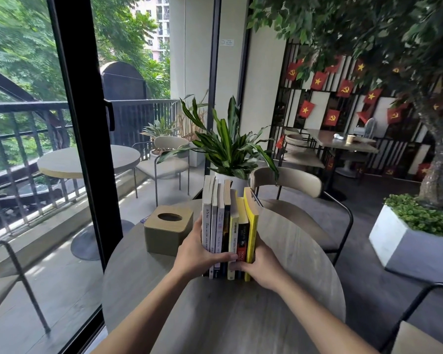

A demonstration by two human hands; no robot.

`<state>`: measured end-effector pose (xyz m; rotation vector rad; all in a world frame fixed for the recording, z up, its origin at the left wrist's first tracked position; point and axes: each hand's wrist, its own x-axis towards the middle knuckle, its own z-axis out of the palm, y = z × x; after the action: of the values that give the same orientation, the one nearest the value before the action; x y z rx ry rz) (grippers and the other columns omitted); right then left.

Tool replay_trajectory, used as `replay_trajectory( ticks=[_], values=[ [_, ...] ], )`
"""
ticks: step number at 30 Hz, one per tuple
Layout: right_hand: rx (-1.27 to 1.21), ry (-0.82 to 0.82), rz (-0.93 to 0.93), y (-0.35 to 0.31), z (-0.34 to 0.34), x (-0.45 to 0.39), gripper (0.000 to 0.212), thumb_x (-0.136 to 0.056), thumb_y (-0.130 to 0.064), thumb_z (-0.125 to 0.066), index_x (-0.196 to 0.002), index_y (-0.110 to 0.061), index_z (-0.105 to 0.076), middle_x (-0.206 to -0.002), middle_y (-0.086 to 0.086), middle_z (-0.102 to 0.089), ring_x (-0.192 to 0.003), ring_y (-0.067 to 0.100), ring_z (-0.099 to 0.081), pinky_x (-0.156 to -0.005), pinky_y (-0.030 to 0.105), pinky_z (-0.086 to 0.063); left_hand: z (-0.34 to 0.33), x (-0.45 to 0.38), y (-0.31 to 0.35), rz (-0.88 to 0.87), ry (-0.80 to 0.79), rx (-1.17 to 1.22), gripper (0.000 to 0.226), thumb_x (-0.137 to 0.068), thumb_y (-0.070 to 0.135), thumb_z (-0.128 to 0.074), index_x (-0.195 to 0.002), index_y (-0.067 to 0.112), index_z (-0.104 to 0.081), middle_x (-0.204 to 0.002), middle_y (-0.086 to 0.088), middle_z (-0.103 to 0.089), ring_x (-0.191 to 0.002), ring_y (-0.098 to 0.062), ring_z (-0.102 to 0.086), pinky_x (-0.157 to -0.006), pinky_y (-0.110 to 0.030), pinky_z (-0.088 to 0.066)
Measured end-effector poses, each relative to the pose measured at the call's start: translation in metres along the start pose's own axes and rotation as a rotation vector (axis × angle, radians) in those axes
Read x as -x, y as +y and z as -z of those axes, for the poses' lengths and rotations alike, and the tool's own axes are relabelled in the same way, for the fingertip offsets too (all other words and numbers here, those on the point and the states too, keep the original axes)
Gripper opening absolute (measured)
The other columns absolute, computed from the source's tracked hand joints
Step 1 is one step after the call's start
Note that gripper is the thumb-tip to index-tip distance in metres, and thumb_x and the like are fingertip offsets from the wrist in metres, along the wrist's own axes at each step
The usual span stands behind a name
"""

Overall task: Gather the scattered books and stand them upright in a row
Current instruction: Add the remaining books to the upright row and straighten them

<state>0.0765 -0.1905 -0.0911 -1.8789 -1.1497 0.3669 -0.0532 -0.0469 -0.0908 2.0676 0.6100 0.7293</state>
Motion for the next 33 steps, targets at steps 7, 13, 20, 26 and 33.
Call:
replay_trajectory(
  ticks=[7,13,20,26,33],
  values=[
    [-0.019,0.001,0.049,-0.002,-0.001,-0.006,0.084,-0.072,-0.026,-0.083,-0.141,-0.032,-0.035,-0.131,-0.016,-0.056,-0.124,0.005,-0.051,-0.102,0.025,-0.044,0.0,-0.004,-0.002,0.003,0.009,0.016,0.111,-0.045,0.066,-0.088,-0.137,0.032,-0.037,-0.113,0.021,-0.061,-0.105,-0.002,-0.059,-0.091,-0.03,-0.052],
    [-0.03,0.029,0.035,-0.002,0.0,-0.006,0.086,-0.068,-0.034,-0.086,-0.139,-0.031,-0.037,-0.128,-0.015,-0.056,-0.12,0.005,-0.052,-0.101,0.026,-0.044,0.013,-0.008,-0.006,0.034,-0.133,0.042,0.122,-0.043,0.054,-0.095,-0.145,0.03,-0.032,-0.127,0.01,-0.061,-0.118,-0.01,-0.057,-0.101,-0.041,-0.05],
    [-0.026,-0.067,-0.044,0.002,0.012,-0.01,0.091,-0.064,-0.032,-0.089,-0.139,-0.035,-0.036,-0.117,-0.025,-0.056,-0.118,0.005,-0.054,-0.097,0.021,-0.044,0.015,-0.006,-0.005,0.043,-0.108,0.054,0.12,-0.036,0.068,-0.09,-0.14,0.034,-0.041,-0.117,0.01,-0.069,-0.107,-0.013,-0.066,-0.091,-0.044,-0.056],
    [0.005,-0.072,-0.07,0.006,0.023,-0.013,0.08,-0.062,-0.03,-0.09,-0.128,-0.038,-0.045,-0.121,-0.017,-0.058,-0.123,0.011,-0.052,-0.097,0.025,-0.041,0.015,-0.01,-0.002,0.032,-0.088,0.003,0.122,-0.037,0.065,-0.091,-0.141,0.032,-0.038,-0.126,0.008,-0.065,-0.115,-0.014,-0.061,-0.098,-0.045,-0.052],
    [0.054,-0.089,-0.077,0.004,0.022,-0.016,0.106,-0.051,-0.048,-0.09,-0.142,-0.033,-0.039,-0.14,-0.007,-0.054,-0.13,0.013,-0.047,-0.109,0.037,-0.039,0.016,-0.017,-0.003,0.021,-0.125,-0.03,0.119,-0.043,0.058,-0.093,-0.143,0.033,-0.035,-0.123,0.013,-0.063,-0.114,-0.009,-0.059,-0.097,-0.035,-0.05]
  ],
)
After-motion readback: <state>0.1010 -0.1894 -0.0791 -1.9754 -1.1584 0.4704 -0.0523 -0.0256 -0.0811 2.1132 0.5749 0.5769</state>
